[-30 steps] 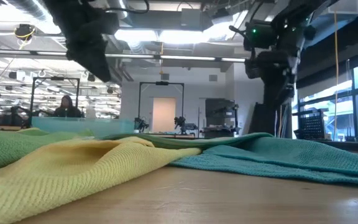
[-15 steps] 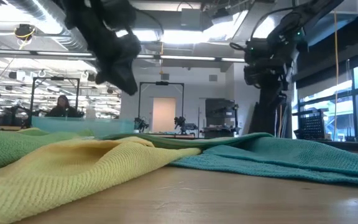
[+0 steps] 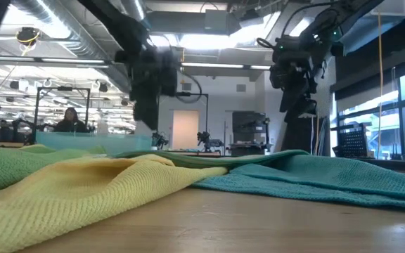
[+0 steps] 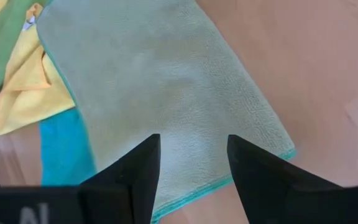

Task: Fold microfiber towels
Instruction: Fold the light green microfiber cloth

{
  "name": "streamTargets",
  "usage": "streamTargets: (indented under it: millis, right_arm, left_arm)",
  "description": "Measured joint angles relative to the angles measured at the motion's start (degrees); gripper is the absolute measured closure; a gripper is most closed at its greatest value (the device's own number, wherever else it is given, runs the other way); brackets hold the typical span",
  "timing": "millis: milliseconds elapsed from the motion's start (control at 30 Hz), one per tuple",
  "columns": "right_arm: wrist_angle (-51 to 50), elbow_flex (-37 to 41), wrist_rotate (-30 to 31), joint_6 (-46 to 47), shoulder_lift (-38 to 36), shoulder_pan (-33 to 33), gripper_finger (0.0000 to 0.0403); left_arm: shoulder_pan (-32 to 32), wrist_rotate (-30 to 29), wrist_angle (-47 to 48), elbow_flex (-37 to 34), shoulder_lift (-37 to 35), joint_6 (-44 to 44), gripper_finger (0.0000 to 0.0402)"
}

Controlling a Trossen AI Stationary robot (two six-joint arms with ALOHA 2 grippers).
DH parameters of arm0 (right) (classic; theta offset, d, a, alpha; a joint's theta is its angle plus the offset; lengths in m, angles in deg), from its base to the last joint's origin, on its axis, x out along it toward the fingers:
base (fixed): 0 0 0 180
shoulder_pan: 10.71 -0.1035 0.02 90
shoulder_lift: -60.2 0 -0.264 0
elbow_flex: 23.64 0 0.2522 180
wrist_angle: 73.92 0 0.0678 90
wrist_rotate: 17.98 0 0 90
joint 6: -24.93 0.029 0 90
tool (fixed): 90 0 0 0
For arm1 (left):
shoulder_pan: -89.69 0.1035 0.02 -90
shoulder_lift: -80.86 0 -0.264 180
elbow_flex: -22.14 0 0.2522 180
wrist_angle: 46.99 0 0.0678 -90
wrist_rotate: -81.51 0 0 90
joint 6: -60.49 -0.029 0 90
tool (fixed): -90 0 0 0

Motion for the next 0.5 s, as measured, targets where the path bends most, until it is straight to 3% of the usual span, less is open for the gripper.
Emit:
streamTargets:
  millis: [233,500]
  right_arm:
    - [0.3,0.0,0.3,1.5,0.0,-1.5,0.0215]
    - [0.6,0.0,0.2,3.0,0.0,-3.2,0.0215]
  left_arm:
    - [1.8,-0.6,3.4,7.2,8.1,-8.8,0.0253]
    - [0.2,-3.3,5.2,8.3,13.3,-12.4,0.0252]
